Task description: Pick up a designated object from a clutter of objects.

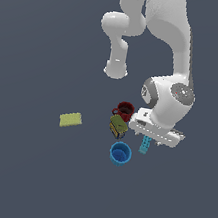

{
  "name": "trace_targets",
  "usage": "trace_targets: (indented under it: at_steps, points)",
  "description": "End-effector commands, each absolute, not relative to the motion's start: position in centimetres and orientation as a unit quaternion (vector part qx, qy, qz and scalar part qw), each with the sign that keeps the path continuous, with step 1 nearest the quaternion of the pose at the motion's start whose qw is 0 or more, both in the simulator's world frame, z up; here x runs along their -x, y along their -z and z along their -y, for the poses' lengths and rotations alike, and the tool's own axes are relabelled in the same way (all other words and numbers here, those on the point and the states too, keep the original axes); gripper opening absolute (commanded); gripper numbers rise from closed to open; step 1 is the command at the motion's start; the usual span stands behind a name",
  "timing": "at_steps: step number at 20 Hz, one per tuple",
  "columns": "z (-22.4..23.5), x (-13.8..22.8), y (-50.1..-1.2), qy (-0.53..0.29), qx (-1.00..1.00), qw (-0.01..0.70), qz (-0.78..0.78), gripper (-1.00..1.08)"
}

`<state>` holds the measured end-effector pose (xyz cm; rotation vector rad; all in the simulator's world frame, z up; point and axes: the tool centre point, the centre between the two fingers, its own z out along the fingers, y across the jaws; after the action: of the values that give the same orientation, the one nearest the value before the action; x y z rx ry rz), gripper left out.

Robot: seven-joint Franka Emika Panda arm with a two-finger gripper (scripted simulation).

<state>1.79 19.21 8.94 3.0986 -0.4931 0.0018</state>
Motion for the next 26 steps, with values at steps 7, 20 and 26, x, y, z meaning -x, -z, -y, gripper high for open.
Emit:
trace_targets:
  at_steps: [7,20,26]
  points:
    - [-20.7,-1.1,-7.2,0.000,-0.986,0.000,0.168,1.00]
    - [-20.6,-1.0,-3.2,0.000,-0.986,0.000,0.167,1.00]
    - [-20.7,-1.1,-2.2,0.000,-0.986,0.000,0.168,1.00]
